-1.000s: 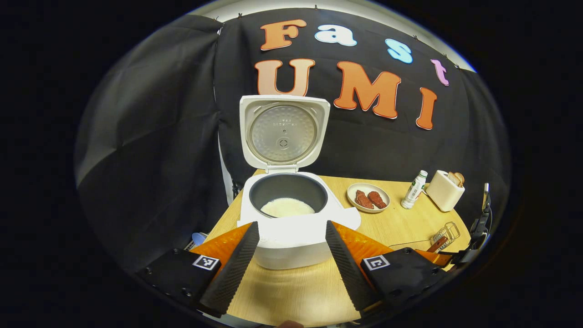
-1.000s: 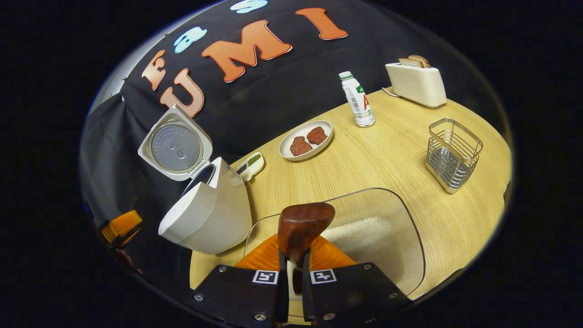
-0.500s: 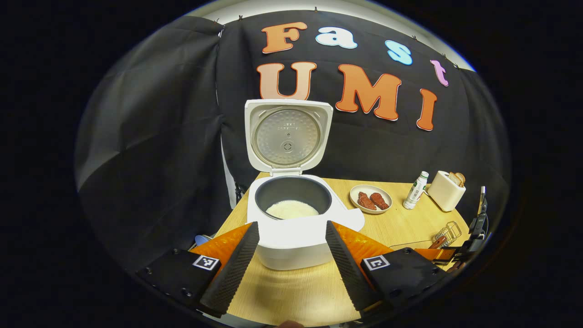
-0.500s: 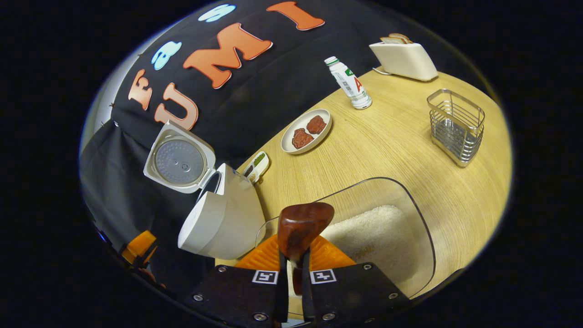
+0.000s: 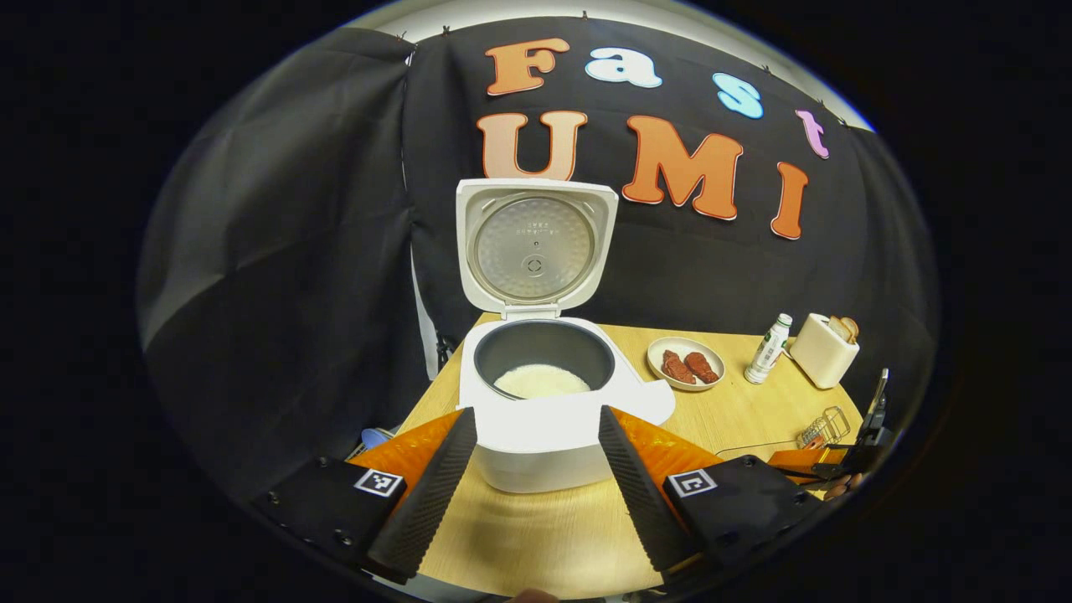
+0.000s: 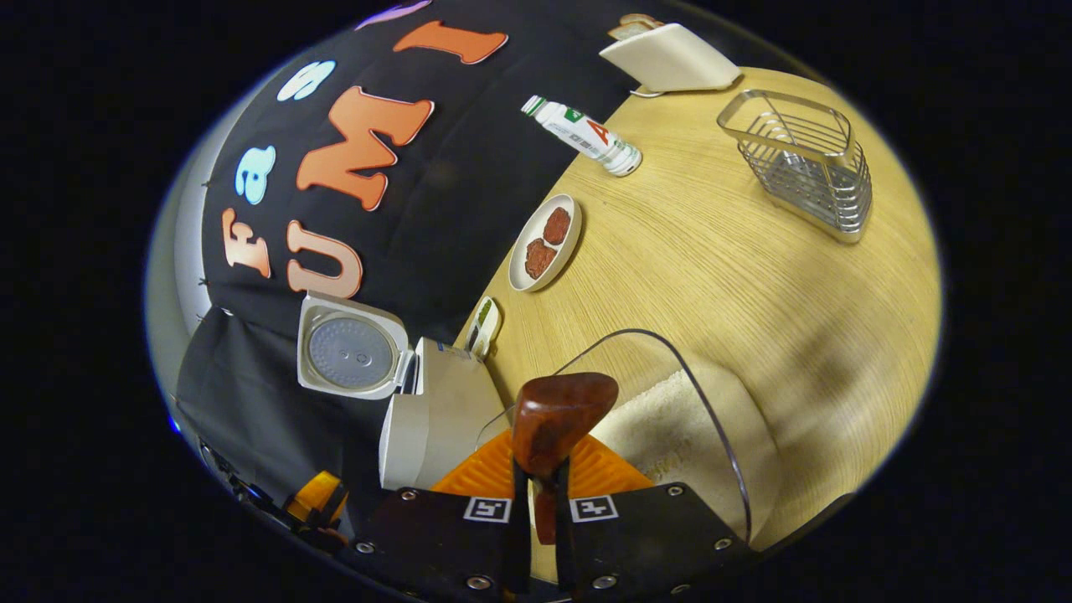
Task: Close the left gripper, press the button to open the rice cooker; take a wooden spoon from the chopstick holder with the right hand, scoop a spoonful of rice and pour it into the rice cooker, then put the wooden spoon back into the chopstick holder.
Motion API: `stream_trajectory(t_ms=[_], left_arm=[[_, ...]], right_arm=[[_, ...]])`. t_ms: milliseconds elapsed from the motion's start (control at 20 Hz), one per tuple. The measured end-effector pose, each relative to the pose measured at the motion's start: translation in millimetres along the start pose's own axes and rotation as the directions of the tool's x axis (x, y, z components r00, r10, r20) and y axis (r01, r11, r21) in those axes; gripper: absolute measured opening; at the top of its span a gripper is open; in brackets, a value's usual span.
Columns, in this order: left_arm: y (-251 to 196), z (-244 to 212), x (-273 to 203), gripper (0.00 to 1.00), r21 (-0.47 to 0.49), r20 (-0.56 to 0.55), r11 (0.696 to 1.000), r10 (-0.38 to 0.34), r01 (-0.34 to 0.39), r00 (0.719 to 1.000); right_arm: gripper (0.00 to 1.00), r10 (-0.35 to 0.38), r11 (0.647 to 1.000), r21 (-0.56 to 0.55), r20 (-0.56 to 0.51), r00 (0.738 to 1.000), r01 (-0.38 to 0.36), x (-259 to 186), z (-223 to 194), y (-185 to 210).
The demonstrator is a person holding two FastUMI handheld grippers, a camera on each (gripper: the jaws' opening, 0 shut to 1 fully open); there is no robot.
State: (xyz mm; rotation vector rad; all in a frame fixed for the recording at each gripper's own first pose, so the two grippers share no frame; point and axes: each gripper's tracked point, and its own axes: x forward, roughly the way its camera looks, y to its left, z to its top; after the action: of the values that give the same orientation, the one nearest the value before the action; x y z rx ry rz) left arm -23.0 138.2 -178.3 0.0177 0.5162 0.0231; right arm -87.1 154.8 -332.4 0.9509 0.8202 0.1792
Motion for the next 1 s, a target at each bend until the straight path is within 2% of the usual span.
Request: stream_trajectory(t_ms=[450,750,1000], left_arm=[[-30,8,6,0.99,0.009,0.009,0.999,-0.033,0.033,0.999],[-41,15,12,1.00,0.006,0.021,0.999,-0.047,0.047,0.999],[-39,20,12,0.99,0.007,0.039,0.999,-0.049,0.049,0.998]], right_arm=[[0.11,0.116,0.978,0.165,0.089,0.989,-0.130,-25,51,13],[0.11,0.244,0.915,0.283,0.180,0.953,-0.288,-48,90,57],[0.11,0.310,0.878,0.312,0.210,0.927,-0.364,-49,106,103]])
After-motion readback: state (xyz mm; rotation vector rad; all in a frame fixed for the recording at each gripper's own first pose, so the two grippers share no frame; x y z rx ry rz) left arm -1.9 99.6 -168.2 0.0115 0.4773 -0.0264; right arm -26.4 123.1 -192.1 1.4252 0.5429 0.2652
